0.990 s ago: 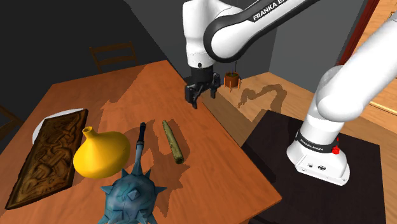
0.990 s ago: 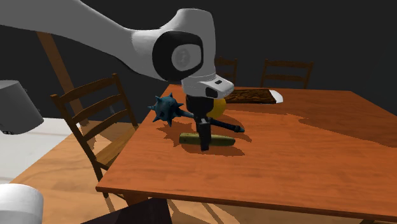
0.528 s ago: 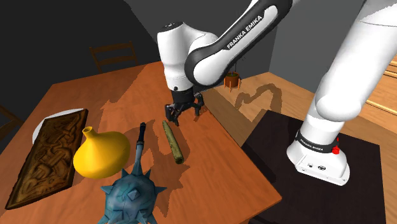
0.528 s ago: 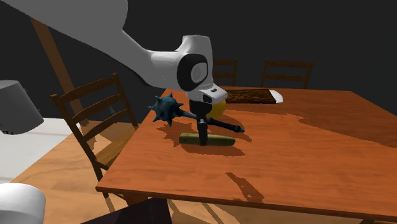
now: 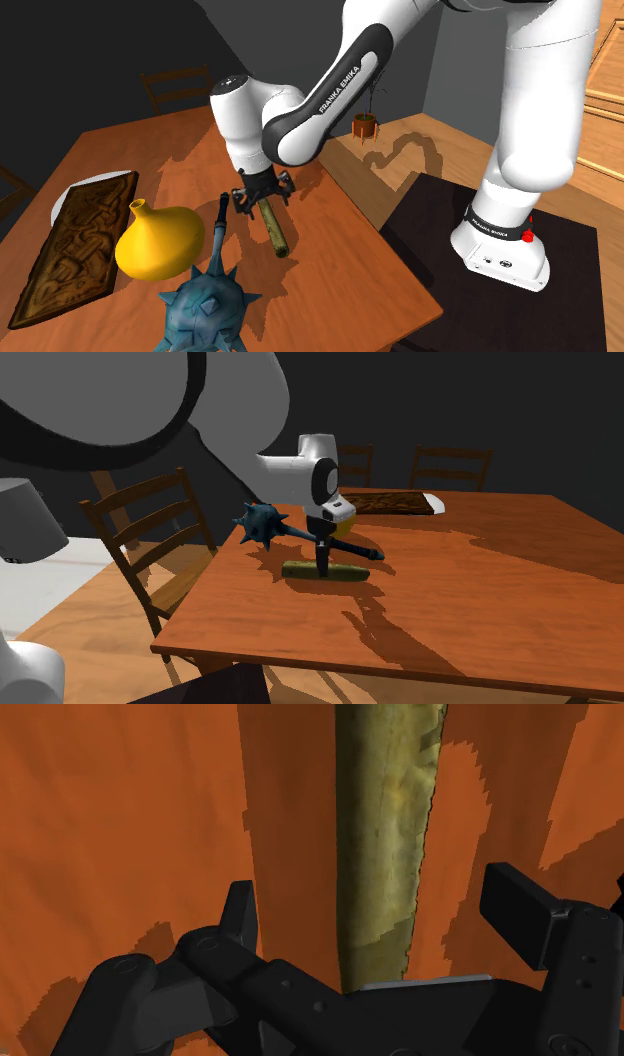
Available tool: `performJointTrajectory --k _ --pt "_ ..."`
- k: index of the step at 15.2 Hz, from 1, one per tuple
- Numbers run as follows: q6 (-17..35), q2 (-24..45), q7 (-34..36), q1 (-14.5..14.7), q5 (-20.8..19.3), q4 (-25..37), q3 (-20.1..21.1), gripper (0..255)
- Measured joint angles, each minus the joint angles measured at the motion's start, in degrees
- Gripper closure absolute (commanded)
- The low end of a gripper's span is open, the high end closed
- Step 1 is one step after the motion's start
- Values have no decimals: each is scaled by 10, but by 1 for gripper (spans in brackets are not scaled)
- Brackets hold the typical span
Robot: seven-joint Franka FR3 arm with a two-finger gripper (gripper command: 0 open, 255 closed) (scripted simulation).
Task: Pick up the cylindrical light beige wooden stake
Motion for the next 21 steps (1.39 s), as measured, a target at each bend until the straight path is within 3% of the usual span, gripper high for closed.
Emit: performJointTrajectory --k 7,8,21 --pt "34 47 35 17 -40 2 -17 0" --pt "36 49 36 17 -41 2 -18 255" --pt "26 39 28 13 -33 5 -14 255"
